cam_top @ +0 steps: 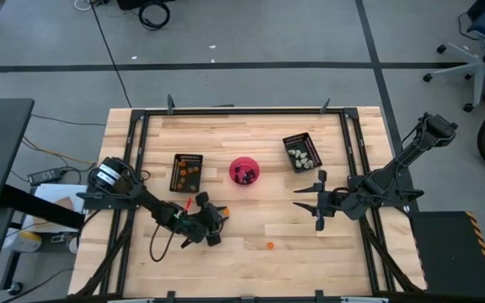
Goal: Sort Halloween decoration
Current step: Put the orange pumpkin toy into the left black bin
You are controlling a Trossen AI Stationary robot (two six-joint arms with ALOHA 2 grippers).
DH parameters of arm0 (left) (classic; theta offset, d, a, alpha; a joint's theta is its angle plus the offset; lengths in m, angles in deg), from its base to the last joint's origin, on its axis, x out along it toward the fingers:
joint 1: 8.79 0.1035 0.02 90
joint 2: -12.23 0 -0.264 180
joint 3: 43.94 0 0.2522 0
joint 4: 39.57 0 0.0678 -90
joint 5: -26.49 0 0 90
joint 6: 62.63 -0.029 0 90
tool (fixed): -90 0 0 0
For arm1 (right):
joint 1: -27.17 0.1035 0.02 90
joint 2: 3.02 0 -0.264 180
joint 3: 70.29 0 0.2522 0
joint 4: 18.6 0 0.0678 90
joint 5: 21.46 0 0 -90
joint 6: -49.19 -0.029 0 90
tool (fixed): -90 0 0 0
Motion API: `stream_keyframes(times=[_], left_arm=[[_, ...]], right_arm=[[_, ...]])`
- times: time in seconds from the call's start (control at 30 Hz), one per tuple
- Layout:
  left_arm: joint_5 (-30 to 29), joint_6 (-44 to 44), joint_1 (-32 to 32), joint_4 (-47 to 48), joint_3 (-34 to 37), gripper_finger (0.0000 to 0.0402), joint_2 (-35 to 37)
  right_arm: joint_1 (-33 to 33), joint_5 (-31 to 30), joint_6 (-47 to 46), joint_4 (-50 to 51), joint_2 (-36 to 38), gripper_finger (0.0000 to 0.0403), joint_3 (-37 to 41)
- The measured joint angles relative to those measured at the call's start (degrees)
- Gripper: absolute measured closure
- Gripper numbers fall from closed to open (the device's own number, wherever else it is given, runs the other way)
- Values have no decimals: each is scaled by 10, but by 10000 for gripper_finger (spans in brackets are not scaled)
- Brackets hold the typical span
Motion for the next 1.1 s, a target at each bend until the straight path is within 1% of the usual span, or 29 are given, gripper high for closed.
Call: stream_keyframes(times=[0.2, 0.33, 0.5, 0.7, 0.87, 1.0, 1.1], left_arm=[[43, 0, 15, -5, -1, 343, 2], [57, 3, 23, -8, -1, 372, 2], [57, -10, 23, -16, -1, 374, 1], [45, -67, 23, -41, -1, 373, -1], [34, -84, 21, -55, -2, 373, -1], [9, -101, 15, -49, -2, 373, 11], [-18, -115, 11, -23, -2, 373, 35]], right_arm=[[0, 0, 0, 0, 0, 236, 0], [0, 0, 0, 0, 0, 236, 0], [0, 0, 0, 0, 0, 236, 0], [0, 0, 0, 0, 0, 236, 0], [0, 0, 0, 0, 0, 236, 0], [0, 0, 0, 0, 0, 236, 0], [0, 0, 0, 1, 0, 236, 0]])
